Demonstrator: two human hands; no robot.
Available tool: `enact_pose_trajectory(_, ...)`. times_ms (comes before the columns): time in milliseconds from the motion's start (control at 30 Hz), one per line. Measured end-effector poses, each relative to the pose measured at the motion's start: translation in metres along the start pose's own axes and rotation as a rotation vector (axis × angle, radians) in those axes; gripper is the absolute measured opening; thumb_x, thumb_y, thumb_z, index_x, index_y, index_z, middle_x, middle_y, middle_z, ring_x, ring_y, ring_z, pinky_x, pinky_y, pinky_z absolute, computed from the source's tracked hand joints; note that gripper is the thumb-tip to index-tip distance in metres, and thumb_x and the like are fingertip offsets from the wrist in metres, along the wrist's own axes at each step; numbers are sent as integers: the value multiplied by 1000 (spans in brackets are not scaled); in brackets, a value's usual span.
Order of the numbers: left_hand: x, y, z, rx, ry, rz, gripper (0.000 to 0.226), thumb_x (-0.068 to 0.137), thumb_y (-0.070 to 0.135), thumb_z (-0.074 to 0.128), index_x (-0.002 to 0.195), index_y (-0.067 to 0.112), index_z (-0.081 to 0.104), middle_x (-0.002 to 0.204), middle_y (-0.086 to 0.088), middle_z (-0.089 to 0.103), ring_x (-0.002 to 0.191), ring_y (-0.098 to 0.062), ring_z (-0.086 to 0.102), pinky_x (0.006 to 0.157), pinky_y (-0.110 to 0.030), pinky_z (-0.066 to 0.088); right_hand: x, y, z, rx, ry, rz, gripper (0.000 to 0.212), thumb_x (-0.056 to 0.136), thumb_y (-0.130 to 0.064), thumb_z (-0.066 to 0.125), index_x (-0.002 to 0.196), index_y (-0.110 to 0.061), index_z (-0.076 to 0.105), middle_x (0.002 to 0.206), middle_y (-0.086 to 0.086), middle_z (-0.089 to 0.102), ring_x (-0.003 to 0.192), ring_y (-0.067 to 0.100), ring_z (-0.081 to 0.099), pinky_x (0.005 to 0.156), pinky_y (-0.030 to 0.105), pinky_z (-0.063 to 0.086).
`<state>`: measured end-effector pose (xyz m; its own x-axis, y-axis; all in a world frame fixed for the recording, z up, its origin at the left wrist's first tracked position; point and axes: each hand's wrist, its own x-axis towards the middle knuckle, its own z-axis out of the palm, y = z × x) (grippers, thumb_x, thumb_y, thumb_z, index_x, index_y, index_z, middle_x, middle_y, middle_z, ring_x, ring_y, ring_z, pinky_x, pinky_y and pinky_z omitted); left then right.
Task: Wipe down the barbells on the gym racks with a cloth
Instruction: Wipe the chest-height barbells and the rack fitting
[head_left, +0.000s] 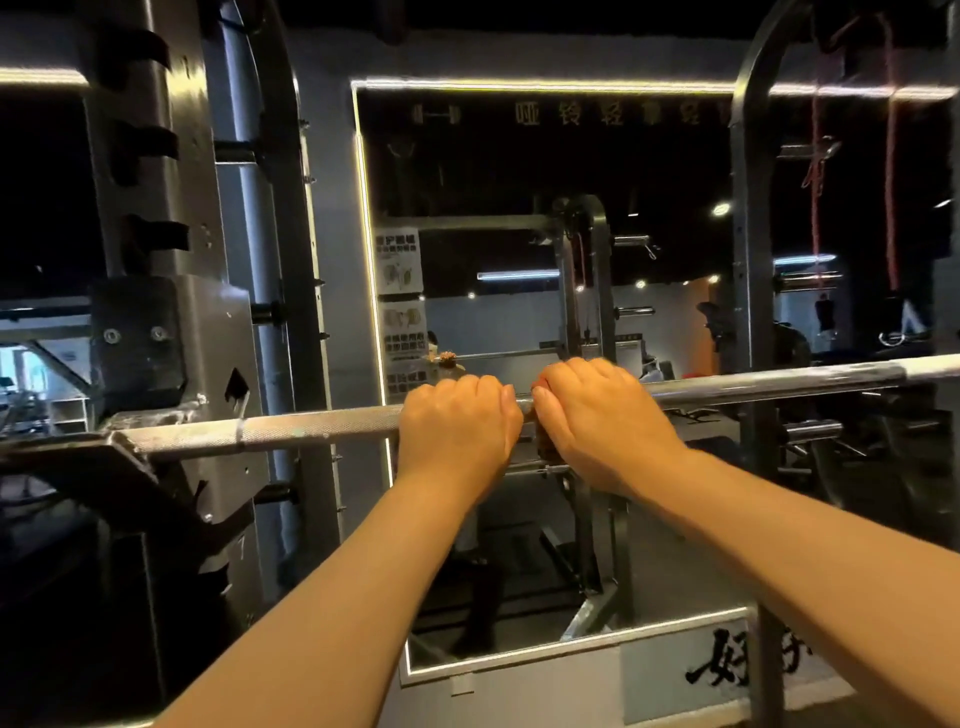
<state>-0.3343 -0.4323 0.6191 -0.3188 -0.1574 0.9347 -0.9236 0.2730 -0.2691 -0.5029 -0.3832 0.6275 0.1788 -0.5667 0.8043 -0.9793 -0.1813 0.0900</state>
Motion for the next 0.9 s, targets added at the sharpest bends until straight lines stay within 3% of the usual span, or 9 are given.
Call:
enact_pose_trajectory(100, 0, 1, -1, -10, 28, -2, 48, 103, 36, 26, 70, 20, 57, 60, 5, 40, 50, -14, 40, 50, -30, 35, 22, 5, -10, -61, -181, 22, 37, 108, -40, 24, 105, -21, 56, 93, -2, 59, 88, 21, 59, 81, 37, 51)
enact_pose_trajectory(167, 0, 2, -1, -25, 54, -13, 48, 102, 35, 29, 69, 18, 60, 58, 4, 43, 49, -15, 41, 50, -31, 38, 20, 2, -2, -113, -113, 57, 42, 107, -42, 20, 103, -22, 57, 89, -5, 56, 87, 19, 58, 81, 36, 50)
enact_pose_trajectory(300, -1, 5, -3, -38, 31, -32, 48, 103, 35, 28, 72, 17, 61, 61, 2, 53, 53, -17, 48, 56, -34, 42, -11, -5, 23, -28, 144, 57, 40, 106, -43, 22, 117, -22, 55, 113, -3, 56, 114, 22, 51, 113, 46, 34)
enact_pose_trajectory(400, -2, 6, -4, -37, -34, -39, 48, 105, 37, 23, 77, 20, 58, 66, 5, 44, 59, -15, 43, 61, -34, 39, -30, -4, 31, -45, 146, 7, 48, 105, -44, 30, 140, -15, 45, 138, 7, 49, 135, 29, 42, 123, 51, 22)
enact_pose_trajectory(533, -1, 5, -4, -42, -49, -27, 41, 106, 38, 28, 76, 22, 51, 66, 5, 42, 59, -15, 43, 62, -32, 36, 4, -7, 0, 13, -16, 67, 38, 107, -46, 25, 110, -22, 54, 99, -3, 57, 95, 19, 54, 87, 36, 44)
enact_pose_trajectory(600, -1, 4, -4, -27, -15, -16, 43, 105, 37, 26, 72, 22, 49, 63, 5, 39, 56, -14, 40, 57, -32, 34, 19, -9, -9, -54, -115, 82, 35, 109, -43, 26, 108, -21, 54, 93, -3, 58, 89, 20, 58, 81, 37, 48)
enact_pose_trajectory(733, 1, 1, 1, 5, 59, -3, 47, 101, 35, 29, 66, 18, 56, 58, 4, 35, 50, -14, 34, 49, -29, 30, 8, -16, 9, -120, 103, 83, 49, 107, -41, 18, 101, -23, 64, 96, -4, 65, 98, 19, 63, 107, 44, 43)
enact_pose_trajectory(800, 1, 1, 2, -11, 64, -9, 46, 102, 34, 30, 67, 18, 57, 56, 2, 44, 50, -15, 36, 50, -30, 33, -3, -12, 23, -67, 176, 77, 50, 107, -42, 18, 114, -23, 64, 117, -2, 65, 118, 20, 58, 121, 53, 25)
enact_pose_trajectory(900, -1, 2, 1, -35, 27, -13, 44, 104, 33, 33, 71, 19, 57, 59, 1, 53, 51, -17, 45, 52, -32, 41, -22, -8, 35, -46, 162, 41, 51, 106, -43, 25, 143, -17, 50, 146, 7, 50, 145, 29, 38, 125, 55, 9)
